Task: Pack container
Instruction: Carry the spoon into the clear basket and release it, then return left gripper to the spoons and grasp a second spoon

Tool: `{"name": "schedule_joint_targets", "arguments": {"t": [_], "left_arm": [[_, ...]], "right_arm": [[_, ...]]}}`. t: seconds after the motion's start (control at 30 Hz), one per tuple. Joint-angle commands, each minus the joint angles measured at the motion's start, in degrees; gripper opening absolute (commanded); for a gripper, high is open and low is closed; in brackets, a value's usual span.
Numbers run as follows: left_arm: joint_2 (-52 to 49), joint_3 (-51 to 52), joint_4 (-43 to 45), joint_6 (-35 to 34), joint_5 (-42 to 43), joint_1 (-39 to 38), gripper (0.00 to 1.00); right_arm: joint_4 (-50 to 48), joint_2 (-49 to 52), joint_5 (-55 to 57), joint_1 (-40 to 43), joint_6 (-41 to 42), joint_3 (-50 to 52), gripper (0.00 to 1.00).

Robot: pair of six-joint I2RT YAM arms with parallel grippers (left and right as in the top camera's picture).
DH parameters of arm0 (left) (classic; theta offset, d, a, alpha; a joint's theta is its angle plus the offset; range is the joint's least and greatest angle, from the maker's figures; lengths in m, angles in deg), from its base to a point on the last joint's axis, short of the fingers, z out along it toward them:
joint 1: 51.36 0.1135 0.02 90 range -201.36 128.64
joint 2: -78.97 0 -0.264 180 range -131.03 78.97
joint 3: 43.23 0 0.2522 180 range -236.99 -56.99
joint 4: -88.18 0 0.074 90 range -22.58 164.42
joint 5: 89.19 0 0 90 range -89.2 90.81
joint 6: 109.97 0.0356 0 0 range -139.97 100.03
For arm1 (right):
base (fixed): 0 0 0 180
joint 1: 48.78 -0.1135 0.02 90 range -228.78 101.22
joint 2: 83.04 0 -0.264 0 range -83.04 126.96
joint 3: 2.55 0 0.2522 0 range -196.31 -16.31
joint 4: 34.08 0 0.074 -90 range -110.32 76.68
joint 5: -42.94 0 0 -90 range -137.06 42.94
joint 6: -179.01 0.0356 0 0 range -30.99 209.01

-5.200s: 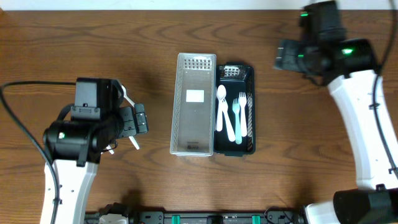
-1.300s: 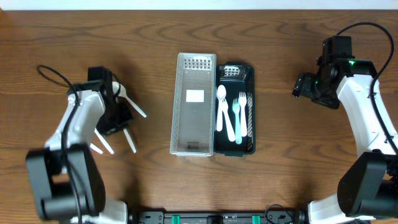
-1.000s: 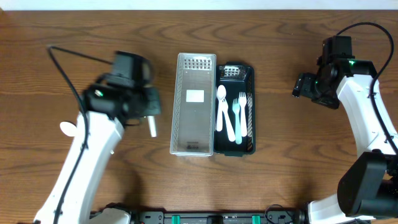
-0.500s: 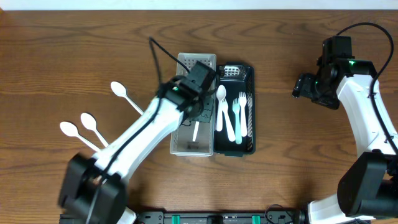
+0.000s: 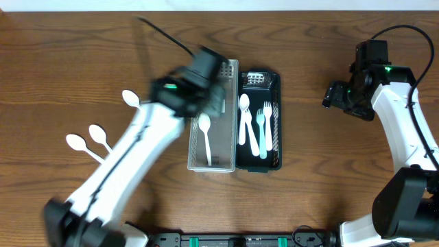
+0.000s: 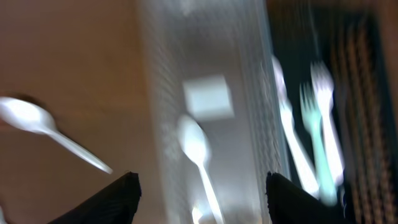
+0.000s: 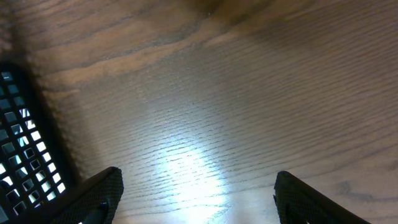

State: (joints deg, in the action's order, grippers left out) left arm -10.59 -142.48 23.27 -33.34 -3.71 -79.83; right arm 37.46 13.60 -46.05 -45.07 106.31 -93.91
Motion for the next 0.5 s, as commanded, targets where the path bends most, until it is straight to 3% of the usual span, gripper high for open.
{"name": "schedule_joint_targets", "arguments": {"t": [0.0,0.1,0.17,0.47], "left_arm": [[2.5,-1.6,-0.1,-4.0,-4.1,9.8,0.69],[0.4,-1.5,-1.0,-11.3,-3.2,19.0,0.79],[-2.2,-1.5,-1.0,-14.1,-0.9,24.3,0.81],[-18.2,-1.5,3.2,-16.5,11.2,35.5,0.87]], "right_arm": [[0.1,-0.1,0.0,0.4,-0.7,-0.1,0.81],[0.1,-0.1,0.0,0.4,-0.7,-0.1,0.81],[0.0,-0.1,0.0,0.4,-0.6,-0.1,0.81],[0.0,-0.1,0.0,0.4,-0.7,-0.1,0.80]]}}
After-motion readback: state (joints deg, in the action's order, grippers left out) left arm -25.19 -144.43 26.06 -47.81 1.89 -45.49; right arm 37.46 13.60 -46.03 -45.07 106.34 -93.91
